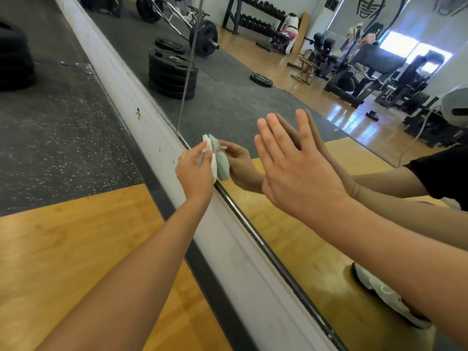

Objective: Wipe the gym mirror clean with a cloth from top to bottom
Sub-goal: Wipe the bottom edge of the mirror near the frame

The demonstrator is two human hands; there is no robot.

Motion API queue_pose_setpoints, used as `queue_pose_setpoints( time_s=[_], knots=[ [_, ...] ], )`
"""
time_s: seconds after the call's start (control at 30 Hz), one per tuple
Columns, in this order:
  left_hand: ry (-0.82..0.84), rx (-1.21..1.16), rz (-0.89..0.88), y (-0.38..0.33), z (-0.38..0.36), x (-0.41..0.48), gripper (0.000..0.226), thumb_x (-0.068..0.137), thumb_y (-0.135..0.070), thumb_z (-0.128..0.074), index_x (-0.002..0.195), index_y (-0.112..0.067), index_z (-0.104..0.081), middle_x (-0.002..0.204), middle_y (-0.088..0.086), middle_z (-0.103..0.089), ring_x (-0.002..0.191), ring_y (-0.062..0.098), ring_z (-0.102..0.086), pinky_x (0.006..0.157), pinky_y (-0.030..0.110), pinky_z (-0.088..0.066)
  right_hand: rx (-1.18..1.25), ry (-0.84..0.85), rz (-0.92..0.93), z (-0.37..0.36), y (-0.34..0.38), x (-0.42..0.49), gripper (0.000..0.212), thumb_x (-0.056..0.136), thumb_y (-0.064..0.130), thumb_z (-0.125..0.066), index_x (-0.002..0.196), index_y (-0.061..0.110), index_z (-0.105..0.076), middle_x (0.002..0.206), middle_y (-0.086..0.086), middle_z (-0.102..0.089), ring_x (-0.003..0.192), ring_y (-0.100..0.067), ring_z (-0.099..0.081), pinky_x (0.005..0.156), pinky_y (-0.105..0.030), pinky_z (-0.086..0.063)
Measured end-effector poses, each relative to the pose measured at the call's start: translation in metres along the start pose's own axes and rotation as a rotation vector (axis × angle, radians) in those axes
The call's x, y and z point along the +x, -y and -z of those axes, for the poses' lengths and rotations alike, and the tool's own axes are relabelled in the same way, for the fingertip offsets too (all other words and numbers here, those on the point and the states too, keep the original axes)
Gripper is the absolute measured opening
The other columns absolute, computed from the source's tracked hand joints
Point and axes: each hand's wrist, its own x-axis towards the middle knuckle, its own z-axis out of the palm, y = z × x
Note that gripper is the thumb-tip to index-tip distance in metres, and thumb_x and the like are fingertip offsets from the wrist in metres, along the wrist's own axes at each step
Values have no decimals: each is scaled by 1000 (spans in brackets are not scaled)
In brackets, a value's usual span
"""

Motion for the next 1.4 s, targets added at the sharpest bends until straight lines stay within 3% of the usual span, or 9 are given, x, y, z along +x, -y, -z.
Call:
queue_pose_setpoints(
  time_s=[0.1, 0.2, 0.37, 0.63, 0.7, 0.8, 0.93, 1.1, 1.4],
  knots=[
    [-58, -53, 29, 0, -10, -14, 28, 96, -17, -69, 124, -21, -74, 103, 3, -67, 91, 5, -59, 93, 36, -53, -10, 33, -9, 1, -1, 2, 72, 106, 41, -13, 159, -7, -6, 166, -34, 2, 155, -49, 2, 116, -75, 7],
    [7, -153, -20, -5, -3, -62, 26, 95, -14, -73, 120, -20, -76, 95, 1, -66, 83, -3, -60, 84, 26, -53, 20, 0, -30, -1, -1, 3, 71, 105, 37, -6, 160, -8, -8, 167, -34, 1, 155, -49, 0, 116, -75, 8],
    [-19, -224, 105, -7, -7, -77, 22, 95, -18, -73, 116, -22, -78, 93, -4, -65, 87, 4, -64, 86, 24, -56, 14, 10, -39, -2, 1, 3, 72, 106, 41, -6, 160, -7, -9, 168, -31, 0, 156, -47, 1, 116, -74, 9],
    [-230, -315, 563, -36, -29, -62, 23, 92, -13, -75, 110, -26, -79, 105, -6, -73, 98, 21, -72, 93, 40, -60, 11, 4, -28, -2, -1, 4, 71, 109, 44, -12, 161, -5, -6, 169, -29, 2, 156, -47, 3, 116, -73, 12],
    [-222, -300, 565, -44, -30, -62, 22, 92, -14, -74, 109, -26, -79, 100, -6, -71, 98, 22, -72, 93, 41, -60, 10, 22, -42, -4, 0, 4, 73, 109, 45, -14, 161, -5, -3, 168, -29, 6, 156, -48, 7, 118, -73, 13],
    [-249, -268, 505, -47, -29, -76, 23, 93, -15, -73, 112, -25, -79, 110, -2, -74, 98, 19, -70, 93, 39, -59, 18, 60, -33, -1, -2, 3, 72, 109, 43, -17, 161, -5, -3, 168, -29, 8, 156, -48, 8, 121, -70, 8],
    [-136, -149, 330, -42, -20, -93, 26, 100, -15, -65, 125, -18, -73, 113, -7, -68, 90, 5, -60, 83, 17, -49, 13, 55, -27, 3, -3, 0, 71, 109, 43, -16, 162, -4, -5, 169, -27, 3, 157, -46, 4, 123, -68, 4],
    [31, -15, 223, -43, -6, -123, 28, 99, -25, -67, 126, -21, -72, 113, -6, -71, 102, 14, -66, 97, 38, -56, 59, 40, -35, 3, -6, -1, 69, 110, 41, -18, 162, -3, -8, 170, -26, 2, 157, -45, 3, 123, -67, 8],
    [-41, -81, 287, -56, -13, -133, 19, 101, -20, -62, 118, -19, -71, 117, -4, -69, 106, 14, -64, 96, 33, -54, 49, 58, -44, 7, -6, -3, 73, 109, 46, -22, 162, -2, -9, 170, -24, 0, 158, -43, 2, 122, -66, 9]
  ],
)
